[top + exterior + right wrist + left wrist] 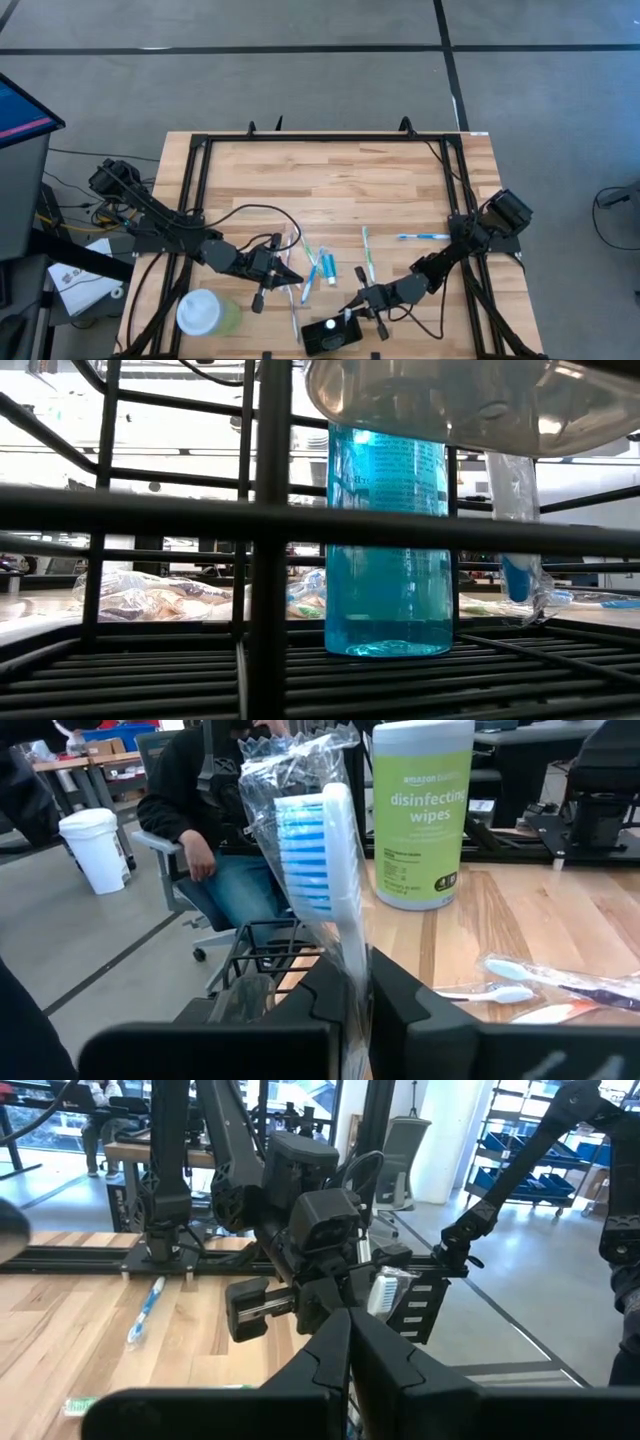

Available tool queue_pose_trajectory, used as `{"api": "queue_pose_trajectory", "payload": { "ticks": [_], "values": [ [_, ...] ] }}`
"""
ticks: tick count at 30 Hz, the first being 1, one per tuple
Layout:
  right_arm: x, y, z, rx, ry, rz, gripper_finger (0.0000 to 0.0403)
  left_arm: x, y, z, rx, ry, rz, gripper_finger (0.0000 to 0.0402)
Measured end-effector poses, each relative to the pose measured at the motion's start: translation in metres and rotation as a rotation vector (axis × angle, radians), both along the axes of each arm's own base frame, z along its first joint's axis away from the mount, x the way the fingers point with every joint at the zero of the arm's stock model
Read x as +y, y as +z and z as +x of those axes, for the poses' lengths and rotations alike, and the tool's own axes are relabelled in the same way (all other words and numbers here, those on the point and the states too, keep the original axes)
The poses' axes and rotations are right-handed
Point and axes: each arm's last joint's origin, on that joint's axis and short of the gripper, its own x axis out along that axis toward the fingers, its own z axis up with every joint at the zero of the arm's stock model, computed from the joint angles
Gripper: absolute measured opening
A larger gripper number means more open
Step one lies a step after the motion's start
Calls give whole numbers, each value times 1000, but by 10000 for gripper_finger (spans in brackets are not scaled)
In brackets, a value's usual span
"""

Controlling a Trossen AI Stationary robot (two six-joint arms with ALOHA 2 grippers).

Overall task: Pick & Place toothbrushing station
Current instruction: Put the middle blue toothbrush into the black wire organizer

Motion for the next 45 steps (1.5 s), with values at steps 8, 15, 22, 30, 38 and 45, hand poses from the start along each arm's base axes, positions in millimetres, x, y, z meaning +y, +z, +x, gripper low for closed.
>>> {"api": "queue_pose_trajectory", "payload": {
  "ticks": [8, 15, 22, 30, 38, 45],
  "values": [
    [2, -8, -2, -34, -43, 14, 7, 0, 0, 0, 0, 0, 1, 4],
    [3, -8, -3, -33, -51, 18, 11, 0, 0, 0, 0, -1, 3, 4],
    [3, -9, -3, -14, -43, 45, 48, 0, 0, 0, 0, -1, 3, 4],
    [3, -9, -3, -12, -56, 54, 140, 0, 0, 0, 1, -1, 4, 4],
    [3, -8, -3, -16, -90, 74, 194, 0, 0, 0, 0, -1, 3, 4],
    [4, -8, -4, -13, -103, 90, 211, 0, 0, 0, 1, -1, 3, 4]
  ]
}}
